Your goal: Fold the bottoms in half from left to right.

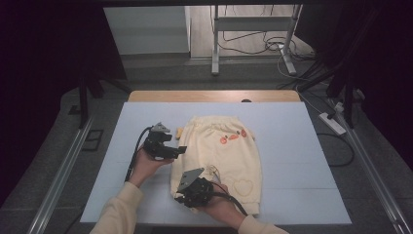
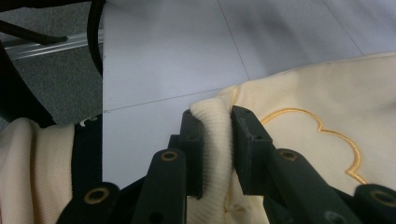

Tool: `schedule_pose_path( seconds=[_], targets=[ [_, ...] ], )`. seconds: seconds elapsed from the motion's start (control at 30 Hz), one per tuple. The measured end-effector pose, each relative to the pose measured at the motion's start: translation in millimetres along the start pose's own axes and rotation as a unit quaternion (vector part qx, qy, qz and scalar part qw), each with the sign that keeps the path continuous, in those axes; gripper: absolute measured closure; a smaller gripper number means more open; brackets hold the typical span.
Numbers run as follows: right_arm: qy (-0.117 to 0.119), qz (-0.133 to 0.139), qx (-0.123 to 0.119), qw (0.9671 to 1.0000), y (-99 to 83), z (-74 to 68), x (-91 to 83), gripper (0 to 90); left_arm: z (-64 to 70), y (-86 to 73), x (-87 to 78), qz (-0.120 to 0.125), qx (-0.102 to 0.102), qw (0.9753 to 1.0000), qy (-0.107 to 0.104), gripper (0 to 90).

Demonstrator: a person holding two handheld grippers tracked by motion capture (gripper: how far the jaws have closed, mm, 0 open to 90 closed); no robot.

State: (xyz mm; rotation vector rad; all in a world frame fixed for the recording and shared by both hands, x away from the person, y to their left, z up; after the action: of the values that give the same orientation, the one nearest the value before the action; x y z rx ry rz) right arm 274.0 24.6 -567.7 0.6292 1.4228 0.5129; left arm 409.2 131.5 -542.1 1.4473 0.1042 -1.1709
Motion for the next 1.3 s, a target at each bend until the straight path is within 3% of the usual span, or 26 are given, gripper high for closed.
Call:
schedule_pose_path(
  seconds=[0.07,0.23,0.47,0.87,1.3],
  targets=[
    [0.000,0.000,0.000,1.0000,-0.2,0.0,0.0,74.1,-2.8,1.8,3.0,-0.005,0.009,0.9998,0.017,16.0],
    [-0.002,-0.001,0.000,1.0000,-0.6,-0.1,-0.5,74.1,-7.2,6.3,11.8,-0.007,0.004,0.9998,0.019,17.1],
    [-0.001,-0.001,0.001,1.0000,-1.5,0.1,0.1,74.1,-14.1,11.6,21.3,-0.017,-0.004,0.9997,0.016,17.4],
    [0.000,-0.002,0.004,1.0000,-2.5,0.0,1.4,74.1,-23.2,25.5,33.6,-0.014,-0.013,0.9996,0.019,17.2],
    [0.001,-0.003,0.003,1.0000,-3.4,0.4,1.6,74.0,-29.3,25.0,43.2,-0.025,-0.026,0.9993,0.011,19.3]
  ],
)
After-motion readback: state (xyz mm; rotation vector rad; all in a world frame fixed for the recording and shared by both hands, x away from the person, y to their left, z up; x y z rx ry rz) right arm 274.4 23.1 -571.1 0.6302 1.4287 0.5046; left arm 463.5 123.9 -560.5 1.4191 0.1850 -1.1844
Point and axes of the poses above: each handheld gripper's, and its own axes: x roughly forward along the jaws, y roughly out of its top, z roughly to its right, the point moved 7 cm from there along x, roughly forward along the jaws, and after that the axes turned 5 degrees about -x, right-handed, at the moved point
